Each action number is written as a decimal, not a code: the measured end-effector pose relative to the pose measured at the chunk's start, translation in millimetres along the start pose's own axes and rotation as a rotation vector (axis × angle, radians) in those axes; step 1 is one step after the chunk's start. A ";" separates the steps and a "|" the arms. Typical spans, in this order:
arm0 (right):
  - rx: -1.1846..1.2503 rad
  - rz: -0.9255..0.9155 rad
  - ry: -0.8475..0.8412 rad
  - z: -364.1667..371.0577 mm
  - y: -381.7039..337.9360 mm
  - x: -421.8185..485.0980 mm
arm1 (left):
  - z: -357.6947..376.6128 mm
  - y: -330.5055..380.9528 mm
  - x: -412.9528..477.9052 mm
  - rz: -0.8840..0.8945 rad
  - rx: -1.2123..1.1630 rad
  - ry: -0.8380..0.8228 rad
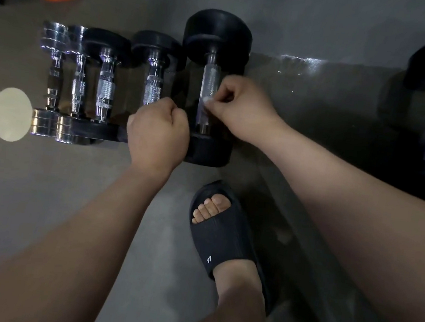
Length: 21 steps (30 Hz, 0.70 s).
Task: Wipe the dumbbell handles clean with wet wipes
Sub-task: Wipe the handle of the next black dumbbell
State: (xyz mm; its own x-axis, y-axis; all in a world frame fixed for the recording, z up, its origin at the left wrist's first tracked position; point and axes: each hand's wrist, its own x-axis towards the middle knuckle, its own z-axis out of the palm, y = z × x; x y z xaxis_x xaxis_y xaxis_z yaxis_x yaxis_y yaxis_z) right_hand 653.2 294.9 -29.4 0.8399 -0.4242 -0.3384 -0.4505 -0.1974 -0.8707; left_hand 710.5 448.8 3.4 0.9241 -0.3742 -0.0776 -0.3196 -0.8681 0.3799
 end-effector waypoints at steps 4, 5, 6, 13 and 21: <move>0.024 -0.011 0.052 5.0 4.0 -3.9 | 1.3 -1.8 -0.7 -0.010 -0.002 0.009; 0.010 -0.027 0.007 5.5 8.2 -8.9 | 1.7 -2.4 -0.8 -0.011 -0.006 0.010; -0.004 -0.036 -0.047 5.6 11.4 -14.1 | 2.0 -2.8 -0.7 -0.012 -0.010 0.014; 0.072 0.014 0.125 10.1 -5.2 5.4 | 4.1 -4.0 -1.1 -0.042 -0.015 0.009; 0.144 0.094 0.333 28.4 -24.1 21.3 | 4.4 -4.1 -0.3 -0.041 -0.005 0.011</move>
State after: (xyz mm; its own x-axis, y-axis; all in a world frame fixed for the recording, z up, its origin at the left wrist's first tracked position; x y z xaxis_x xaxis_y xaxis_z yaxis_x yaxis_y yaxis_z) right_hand 690.5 315.7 -25.7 0.6421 -0.7034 -0.3049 -0.4537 -0.0280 -0.8907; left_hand 710.6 451.1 -2.3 0.9387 -0.3345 -0.0829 -0.2802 -0.8809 0.3814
